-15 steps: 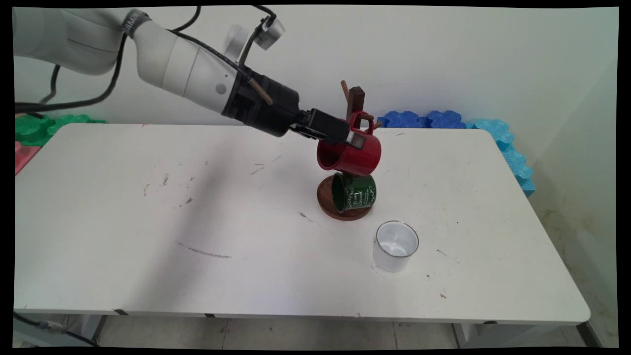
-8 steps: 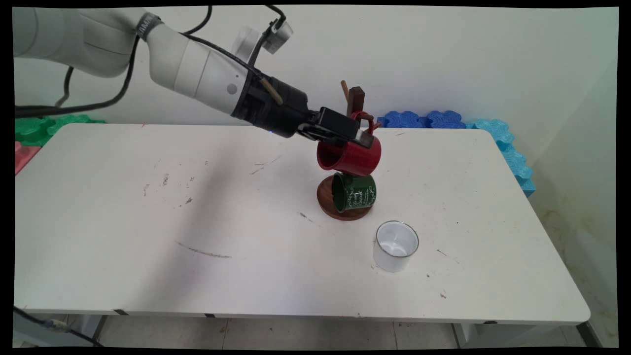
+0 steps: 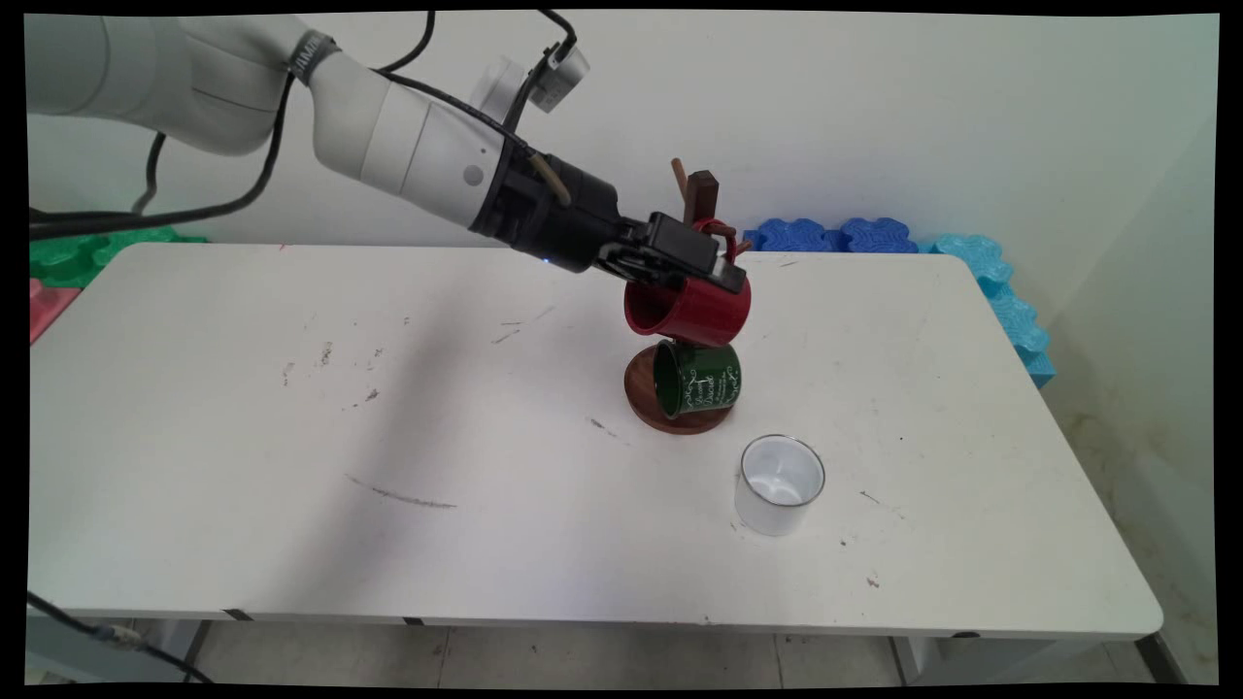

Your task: Pick up the red mug from the rack, then place the picked object on the table

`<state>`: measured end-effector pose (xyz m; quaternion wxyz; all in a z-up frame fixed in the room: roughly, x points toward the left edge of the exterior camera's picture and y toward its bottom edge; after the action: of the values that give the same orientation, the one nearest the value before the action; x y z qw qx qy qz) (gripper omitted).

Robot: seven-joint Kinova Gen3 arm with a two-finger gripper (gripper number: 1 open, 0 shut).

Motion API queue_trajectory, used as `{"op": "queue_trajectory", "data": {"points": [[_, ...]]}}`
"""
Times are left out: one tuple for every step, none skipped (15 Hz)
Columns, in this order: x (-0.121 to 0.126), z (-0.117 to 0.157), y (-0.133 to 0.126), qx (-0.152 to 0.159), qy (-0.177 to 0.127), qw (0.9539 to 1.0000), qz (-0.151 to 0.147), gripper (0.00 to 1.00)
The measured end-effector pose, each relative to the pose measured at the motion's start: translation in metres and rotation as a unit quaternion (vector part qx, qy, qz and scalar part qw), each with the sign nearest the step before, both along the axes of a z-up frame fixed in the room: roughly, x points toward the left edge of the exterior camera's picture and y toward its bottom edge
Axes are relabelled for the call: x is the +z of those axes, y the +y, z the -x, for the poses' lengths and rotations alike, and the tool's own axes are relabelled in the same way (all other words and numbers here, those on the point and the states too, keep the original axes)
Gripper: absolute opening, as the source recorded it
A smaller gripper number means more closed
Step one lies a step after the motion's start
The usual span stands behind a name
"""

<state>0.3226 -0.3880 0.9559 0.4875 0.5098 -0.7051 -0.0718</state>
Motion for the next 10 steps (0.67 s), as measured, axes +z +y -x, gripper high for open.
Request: {"op": "queue_trajectory", "data": {"points": [[-0.0004,0.0003,-0.0004,0.0,0.0,1.0,-0.001,0.0],[-0.0008,0.0006,-0.0008,0.001,0.0,1.0,-0.001,0.0],[-0.0012,0.0007,-0.0013,0.001,0.0,1.0,-0.001,0.0],[-0.0016,0.0008,-0.0017,0.001,-0.001,1.0,-0.001,0.0],[-0.002,0.001,-0.002,0.0,-0.001,1.0,-0.001,0.0],[-0.0024,0.0012,-0.0024,0.0,-0.002,1.0,0.0,0.0],[-0.0027,0.0013,-0.0026,0.0,-0.003,1.0,0.0,0.0],[-0.0032,0.0013,-0.0031,0.0,-0.004,1.0,0.001,0.0],[-0.0036,0.0013,-0.0032,0.0,-0.004,1.0,0.002,0.0],[-0.0038,0.0014,-0.0035,0.0,-0.005,1.0,0.003,0.0]]}}
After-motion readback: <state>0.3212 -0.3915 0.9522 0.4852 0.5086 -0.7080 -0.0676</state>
